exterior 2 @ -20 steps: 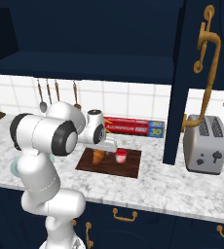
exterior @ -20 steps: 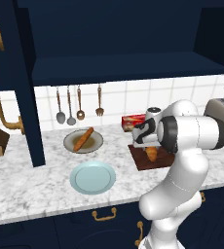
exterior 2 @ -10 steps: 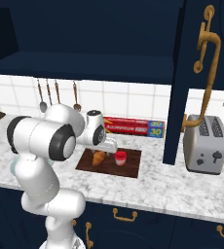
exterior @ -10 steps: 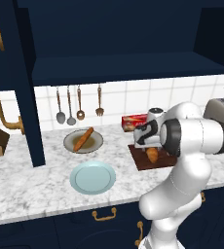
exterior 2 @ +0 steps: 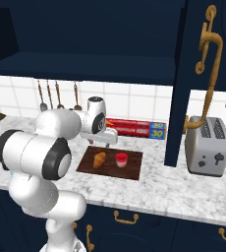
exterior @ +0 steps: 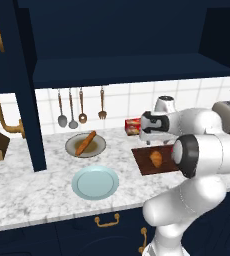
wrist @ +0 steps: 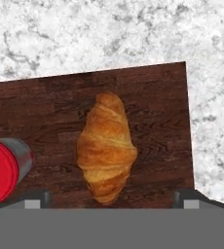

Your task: From the different types of pastries on the counter, select a croissant and place it on the cutting board. Then retrieve a jar of jam from the cabinet and place it alongside the croissant on the cutting board.

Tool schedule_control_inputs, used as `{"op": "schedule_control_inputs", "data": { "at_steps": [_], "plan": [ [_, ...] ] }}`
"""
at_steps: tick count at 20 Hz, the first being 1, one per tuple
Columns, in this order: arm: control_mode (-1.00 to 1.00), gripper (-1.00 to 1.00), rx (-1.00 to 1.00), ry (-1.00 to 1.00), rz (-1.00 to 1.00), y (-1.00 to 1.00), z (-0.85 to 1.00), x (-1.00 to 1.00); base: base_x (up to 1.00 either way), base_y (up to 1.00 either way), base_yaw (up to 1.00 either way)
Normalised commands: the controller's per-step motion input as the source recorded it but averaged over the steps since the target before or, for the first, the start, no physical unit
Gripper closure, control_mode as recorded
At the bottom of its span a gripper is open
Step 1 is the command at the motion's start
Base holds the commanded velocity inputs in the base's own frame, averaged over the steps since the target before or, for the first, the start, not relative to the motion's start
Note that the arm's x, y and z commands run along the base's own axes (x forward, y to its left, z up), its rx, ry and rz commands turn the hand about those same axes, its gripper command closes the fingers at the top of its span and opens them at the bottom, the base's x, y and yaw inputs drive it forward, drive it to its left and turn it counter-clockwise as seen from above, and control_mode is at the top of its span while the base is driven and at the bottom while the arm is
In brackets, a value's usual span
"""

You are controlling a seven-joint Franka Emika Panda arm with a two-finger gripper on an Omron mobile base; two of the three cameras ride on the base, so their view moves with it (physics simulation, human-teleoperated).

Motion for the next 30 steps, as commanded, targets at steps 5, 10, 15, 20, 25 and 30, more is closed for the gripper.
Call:
{"op": "schedule_control_inputs", "data": {
  "at_steps": [5, 10, 15, 20, 25, 30],
  "plan": [
    [-1.0, -1.0, 0.03, 0.05, 0.0, 0.01, 0.55, -0.94, 0.0, 0.0, 0.0],
    [-1.0, -1.0, -0.02, -0.04, 0.0, -0.1, 0.06, -0.94, 0.0, 0.0, 0.0],
    [-1.0, -1.0, -0.16, -0.33, 0.0, -0.39, -0.03, -0.77, 0.0, 0.0, 0.0],
    [-1.0, -1.0, -0.07, -0.27, 0.0, -0.54, -0.01, -0.77, 0.0, 0.0, 0.0],
    [-1.0, -1.0, 0.0, -0.11, 0.0, -0.59, 0.0, -0.69, 0.0, 0.0, 0.0],
    [-1.0, -1.0, 0.0, -0.13, 0.04, -0.34, -0.02, -0.64, 0.0, 0.0, 0.0]
  ]
}}
